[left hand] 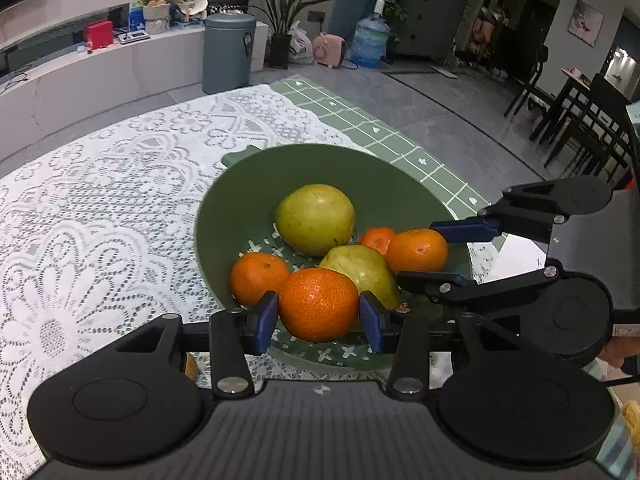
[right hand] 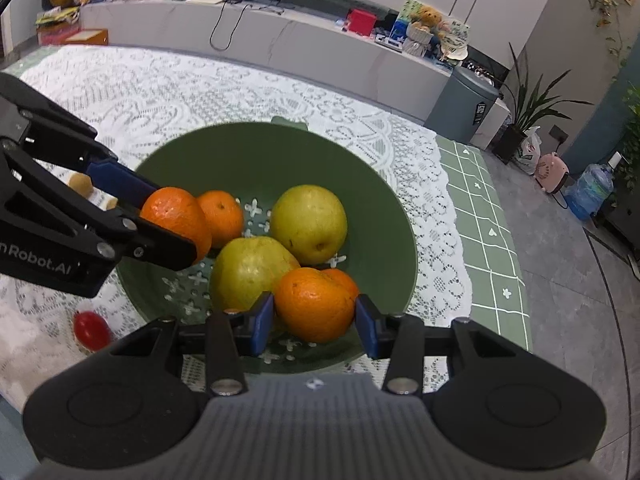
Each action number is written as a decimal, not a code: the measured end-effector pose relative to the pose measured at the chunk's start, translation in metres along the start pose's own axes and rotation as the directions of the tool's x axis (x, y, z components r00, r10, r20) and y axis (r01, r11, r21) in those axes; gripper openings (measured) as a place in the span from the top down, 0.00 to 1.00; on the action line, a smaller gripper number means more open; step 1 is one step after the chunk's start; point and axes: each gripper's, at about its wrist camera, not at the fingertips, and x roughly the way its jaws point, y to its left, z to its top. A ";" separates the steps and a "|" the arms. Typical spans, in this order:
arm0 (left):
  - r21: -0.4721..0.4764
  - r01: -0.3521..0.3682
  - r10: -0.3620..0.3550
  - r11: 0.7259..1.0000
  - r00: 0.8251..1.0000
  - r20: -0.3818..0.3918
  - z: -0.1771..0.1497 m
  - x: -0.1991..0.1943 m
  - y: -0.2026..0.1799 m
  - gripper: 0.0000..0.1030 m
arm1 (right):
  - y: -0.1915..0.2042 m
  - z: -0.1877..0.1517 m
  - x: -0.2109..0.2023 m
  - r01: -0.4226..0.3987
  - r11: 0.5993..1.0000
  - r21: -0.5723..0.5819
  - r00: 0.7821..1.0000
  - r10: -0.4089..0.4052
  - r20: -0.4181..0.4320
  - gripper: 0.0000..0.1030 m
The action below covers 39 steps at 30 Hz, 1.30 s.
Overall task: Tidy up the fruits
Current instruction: 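Lower both oranges into the colander and open both tools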
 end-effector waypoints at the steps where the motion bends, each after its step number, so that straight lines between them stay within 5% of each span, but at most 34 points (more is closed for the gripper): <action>1: 0.003 0.003 -0.003 1.000 1.000 -0.004 0.000 0.002 -0.001 0.51 | 0.000 0.000 0.001 0.001 1.000 -0.003 1.000 -0.001 -0.002 0.60; 14: 0.044 -0.003 0.005 0.999 0.999 -0.035 0.001 0.010 0.000 0.51 | -0.006 0.008 0.012 0.002 0.999 -0.041 0.999 -0.004 -0.044 0.60; 23: 0.161 -0.096 0.114 0.982 0.988 -0.102 0.004 0.019 -0.018 0.45 | -0.005 0.010 0.011 -0.003 0.997 -0.072 0.998 -0.002 -0.065 0.59; 39: 0.140 -0.081 0.093 0.987 0.993 -0.079 0.006 0.009 -0.016 0.37 | -0.005 0.015 0.003 0.001 0.998 -0.067 0.999 -0.004 -0.052 0.52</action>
